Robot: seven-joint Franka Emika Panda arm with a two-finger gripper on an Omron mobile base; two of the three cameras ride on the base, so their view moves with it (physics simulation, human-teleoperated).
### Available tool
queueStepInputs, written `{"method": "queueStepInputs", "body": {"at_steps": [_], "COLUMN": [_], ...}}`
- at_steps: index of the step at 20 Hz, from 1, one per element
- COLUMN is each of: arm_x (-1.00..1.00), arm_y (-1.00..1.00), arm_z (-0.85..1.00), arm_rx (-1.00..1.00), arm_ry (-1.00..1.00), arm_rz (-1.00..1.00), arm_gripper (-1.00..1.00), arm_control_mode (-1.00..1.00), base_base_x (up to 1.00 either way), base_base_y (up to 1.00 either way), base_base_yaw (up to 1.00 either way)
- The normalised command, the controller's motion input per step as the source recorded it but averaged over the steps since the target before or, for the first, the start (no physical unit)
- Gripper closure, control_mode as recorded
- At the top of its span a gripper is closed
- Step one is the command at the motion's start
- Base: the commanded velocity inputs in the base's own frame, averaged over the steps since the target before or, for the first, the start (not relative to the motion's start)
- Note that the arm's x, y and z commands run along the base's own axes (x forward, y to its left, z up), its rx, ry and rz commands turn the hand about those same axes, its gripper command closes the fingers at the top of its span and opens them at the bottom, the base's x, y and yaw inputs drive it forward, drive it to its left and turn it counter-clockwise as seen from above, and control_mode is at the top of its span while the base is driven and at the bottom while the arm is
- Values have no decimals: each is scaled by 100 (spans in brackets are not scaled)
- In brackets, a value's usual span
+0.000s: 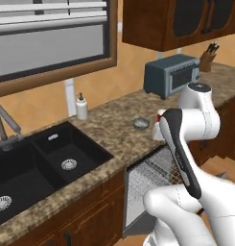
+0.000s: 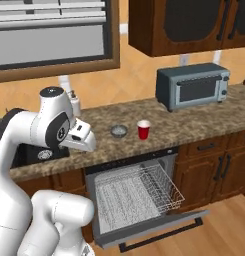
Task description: Pick up the cup and bowl from the counter, place them in the dishwasher, and close the dishwasher door.
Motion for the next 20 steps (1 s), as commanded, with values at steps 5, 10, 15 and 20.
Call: {"method": "queueStepInputs", "body": {"at_steps": [5, 10, 15, 20], "arm_x": [0, 0, 0, 0], "arm_y": [0, 0, 0, 0], "arm_z": [0, 0, 0, 0], "arm_rx": [0, 0, 0, 0], "arm_ry": [0, 0, 0, 0], "arm_rz": [0, 0, 0, 0], "arm_gripper": [-100, -100, -100, -100], "arm_control_mode": [100, 100, 100, 100], "base_base_x": [0, 0, 0, 0], "base_base_y": [28, 38, 57, 81], "base_base_yaw": [-42, -42, -40, -31]}}
